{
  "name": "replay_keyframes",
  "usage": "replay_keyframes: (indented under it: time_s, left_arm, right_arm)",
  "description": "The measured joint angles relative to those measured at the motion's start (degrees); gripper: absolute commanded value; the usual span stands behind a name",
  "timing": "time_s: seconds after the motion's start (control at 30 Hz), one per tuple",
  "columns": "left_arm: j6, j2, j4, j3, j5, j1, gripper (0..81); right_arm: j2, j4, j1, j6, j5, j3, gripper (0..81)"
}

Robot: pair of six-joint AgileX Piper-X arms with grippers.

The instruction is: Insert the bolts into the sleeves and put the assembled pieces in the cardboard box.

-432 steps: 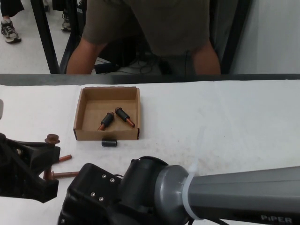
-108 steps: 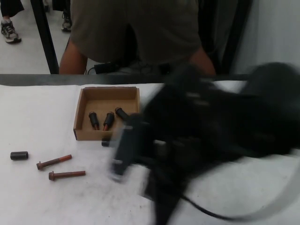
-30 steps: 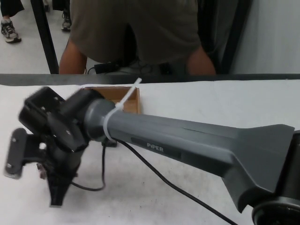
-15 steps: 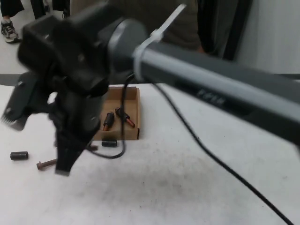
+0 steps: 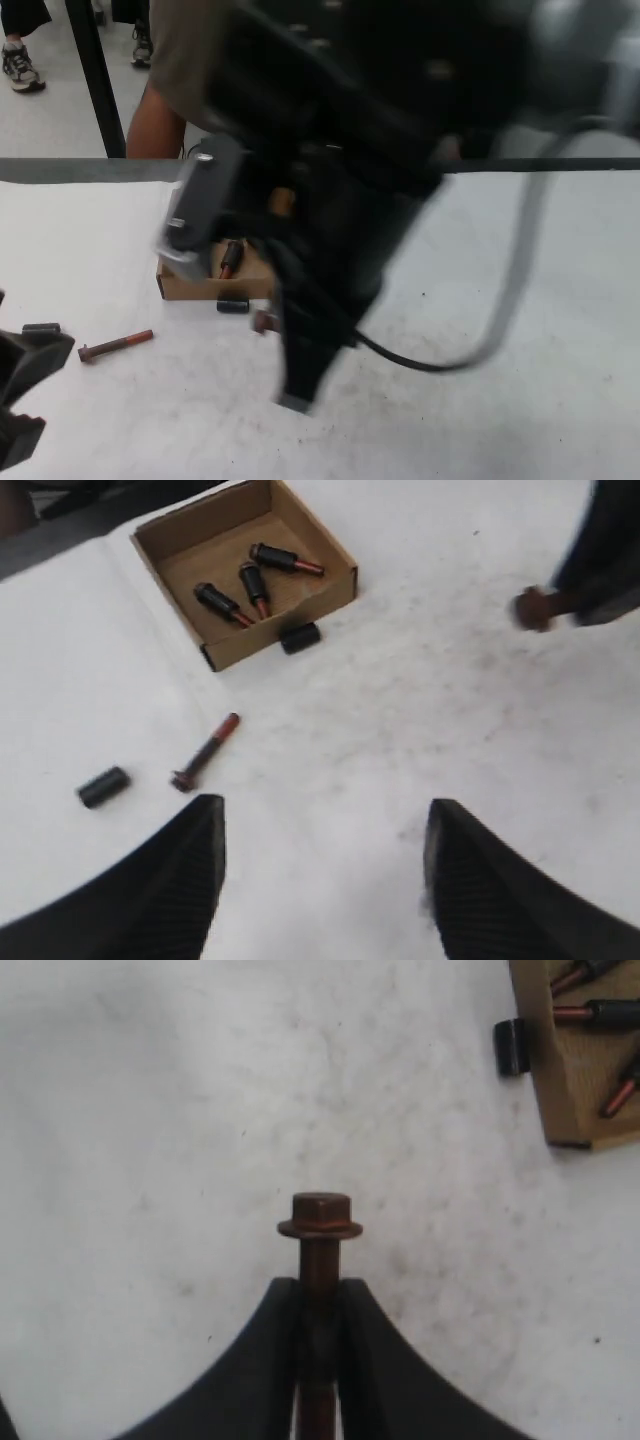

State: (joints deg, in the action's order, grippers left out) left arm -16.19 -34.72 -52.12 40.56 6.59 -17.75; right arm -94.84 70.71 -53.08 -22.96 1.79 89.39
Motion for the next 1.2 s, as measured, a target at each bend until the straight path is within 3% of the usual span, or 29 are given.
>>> replay_keyframes:
  time_s: [0.23, 0.47, 0.63, 0.8, 0.83, 0.93, 1.2]
  left_arm:
    - [-23.89, -11.20, 4.57, 0.00, -11.44, 0.00, 55.2]
    - [-34.34, -22.64, 9.34, 0.00, -15.97, 0.00, 55.1]
    - [-45.40, -29.22, 15.65, 0.00, -17.80, 2.35, 46.2]
    - [-53.10, -35.90, 22.38, 0.00, -16.34, 9.32, 43.1]
    - [-54.82, -38.19, 23.55, 0.49, -14.42, 12.63, 43.1]
    - [-55.86, -40.69, 23.90, 2.05, -10.32, 16.54, 43.1]
    - [-57.78, -46.21, 22.10, 6.40, -2.21, 19.76, 43.1]
  right_arm:
    - [15.70, -3.28, 2.41, 0.72, 0.00, -18.89, 0.2]
    - [27.87, -3.75, 5.89, 0.72, -0.12, -31.08, 0.2]
    - [36.43, -3.75, 7.65, 0.72, -0.40, -38.99, 0.2]
    - [40.99, -3.75, 7.88, 0.95, -1.79, -43.19, 0.2]
    - [41.44, -3.75, 7.88, 1.00, -2.15, -43.51, 0.2]
    - [41.91, -3.98, 7.88, 1.09, -2.14, -44.07, 0.2]
    - [41.88, -8.31, 7.88, 0.98, -3.85, -44.40, 0.2]
